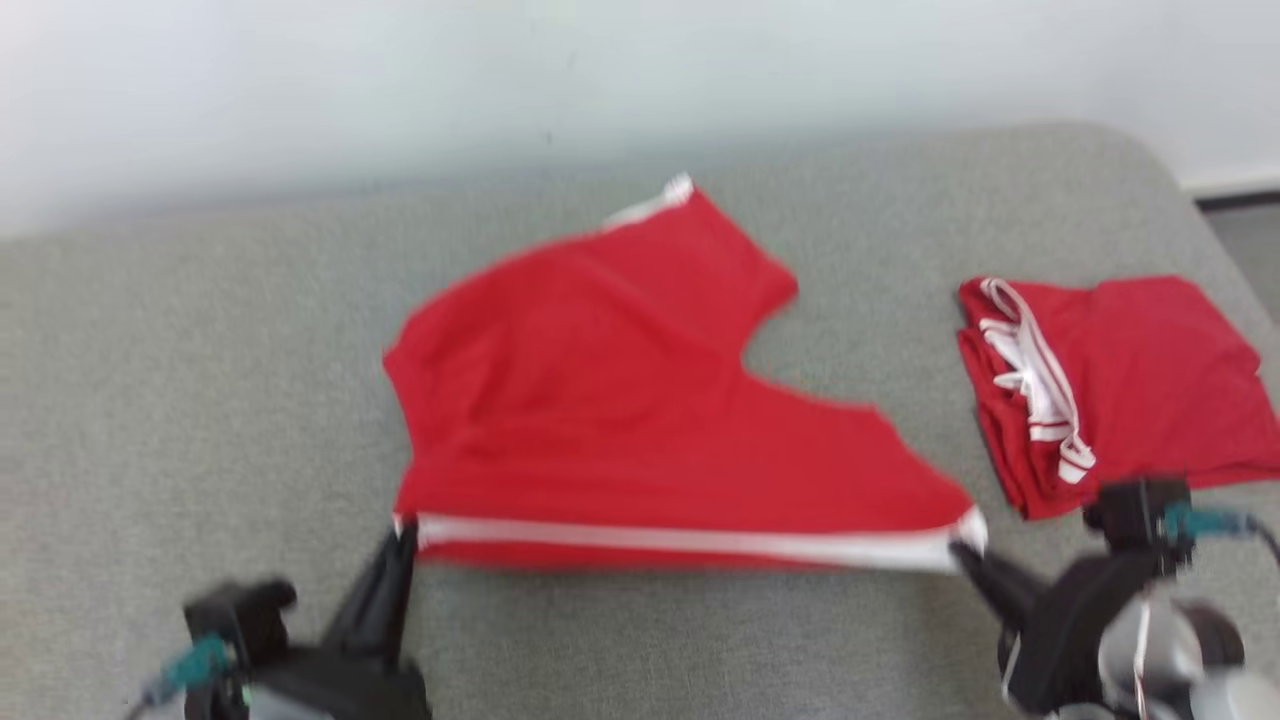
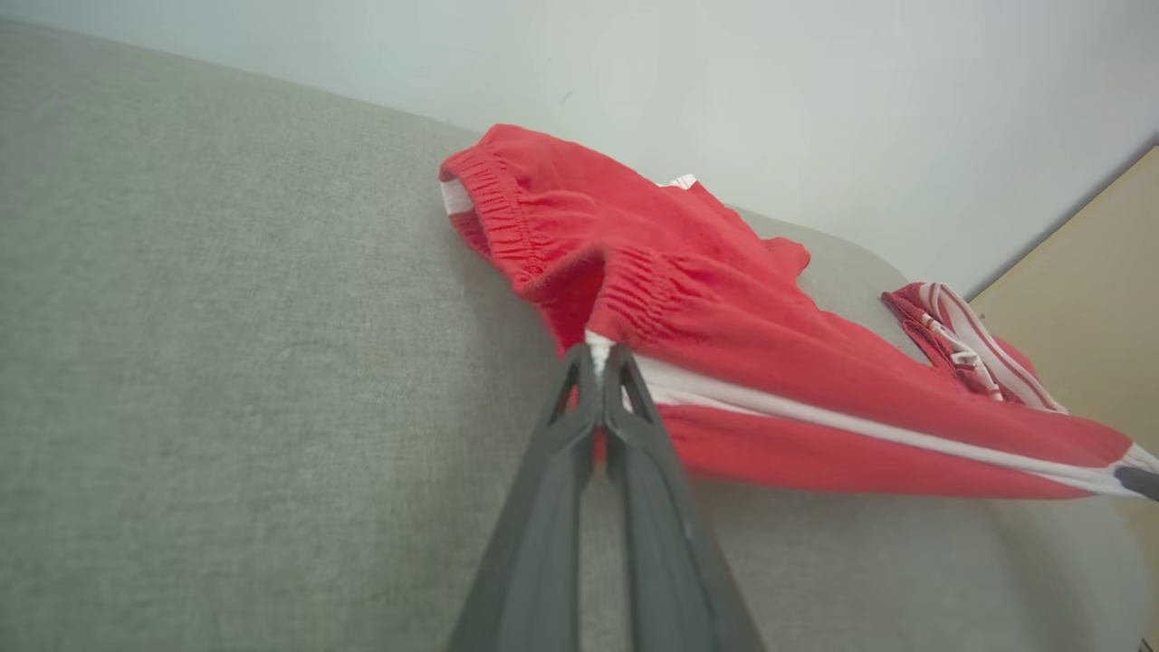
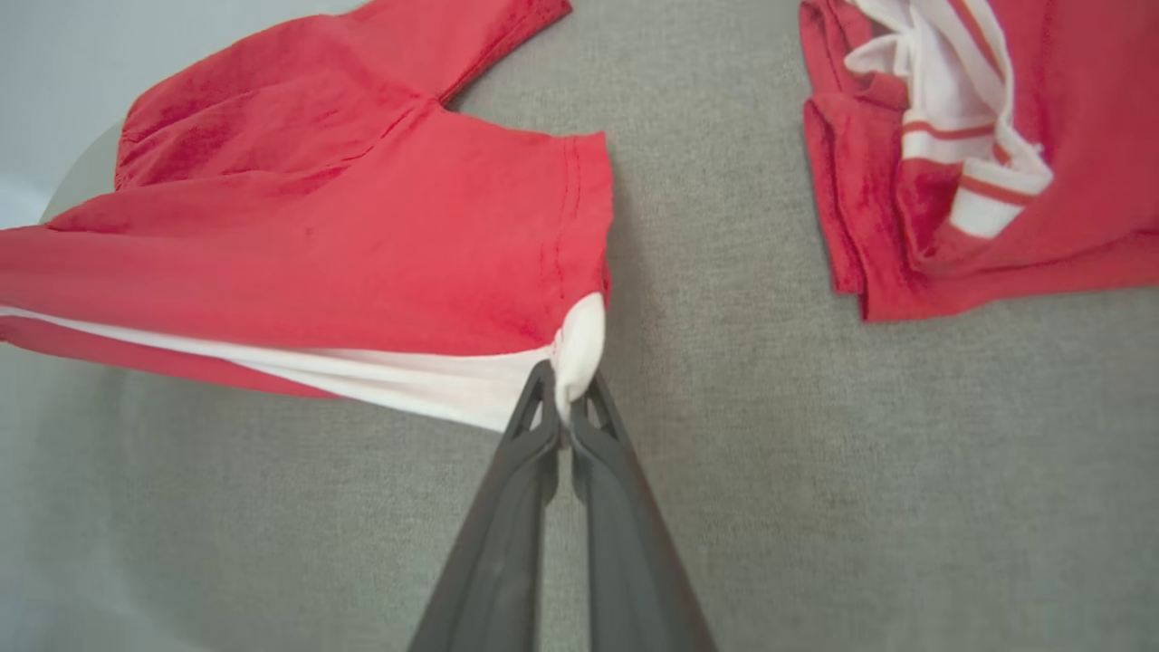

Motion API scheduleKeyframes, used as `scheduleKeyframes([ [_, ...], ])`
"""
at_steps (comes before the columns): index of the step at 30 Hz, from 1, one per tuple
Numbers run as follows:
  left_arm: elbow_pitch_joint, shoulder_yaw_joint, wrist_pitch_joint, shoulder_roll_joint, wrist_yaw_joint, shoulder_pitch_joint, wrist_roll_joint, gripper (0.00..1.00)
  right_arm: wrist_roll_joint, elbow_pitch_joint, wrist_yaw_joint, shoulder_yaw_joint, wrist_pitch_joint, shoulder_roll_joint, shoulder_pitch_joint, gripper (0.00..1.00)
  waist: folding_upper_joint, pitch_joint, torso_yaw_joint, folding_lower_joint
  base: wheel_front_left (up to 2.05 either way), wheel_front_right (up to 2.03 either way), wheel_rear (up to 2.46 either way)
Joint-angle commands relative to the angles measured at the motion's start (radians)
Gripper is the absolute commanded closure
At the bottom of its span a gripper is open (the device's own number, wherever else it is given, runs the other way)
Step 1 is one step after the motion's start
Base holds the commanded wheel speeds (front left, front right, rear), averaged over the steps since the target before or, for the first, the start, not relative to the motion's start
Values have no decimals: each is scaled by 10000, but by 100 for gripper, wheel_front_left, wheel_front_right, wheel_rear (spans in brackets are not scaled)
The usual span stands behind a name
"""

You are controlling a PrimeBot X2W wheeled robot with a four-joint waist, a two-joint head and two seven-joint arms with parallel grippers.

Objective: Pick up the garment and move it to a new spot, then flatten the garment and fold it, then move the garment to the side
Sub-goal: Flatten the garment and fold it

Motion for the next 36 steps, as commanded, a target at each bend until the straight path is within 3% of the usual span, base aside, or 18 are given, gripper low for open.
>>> scheduleKeyframes([
  [1,-33,59,17,161,99,313,-43,100,-191,-187,-43,-232,208,58,372,100,2,-674,19,5,0,0,0],
  [9,-1260,-485,1329,430,693,2660,-332,100,-1531,-2489,-39,-1313,2832,1420,3264,100,2,-1113,305,5,0,0,0],
  [12,-1596,-686,1706,504,781,3230,-363,100,-1666,-2964,-37,-1482,3468,1643,3806,100,2,-1164,366,5,0,0,0],
  [19,-2312,-860,2157,483,988,3452,-499,100,-2036,-3436,-37,-1415,3556,1586,3353,100,2,-1063,442,5,0,0,0],
  [28,-2646,-685,2671,-14,1086,1859,-941,100,-2079,-1638,-37,-441,2841,255,282,100,2,-786,836,5,0,0,0],
  [36,-1797,-711,2778,-712,1312,-30,-848,100,-2541,1111,-36,436,1499,-58,-2739,100,2,-100,1492,5,0,0,0],
])
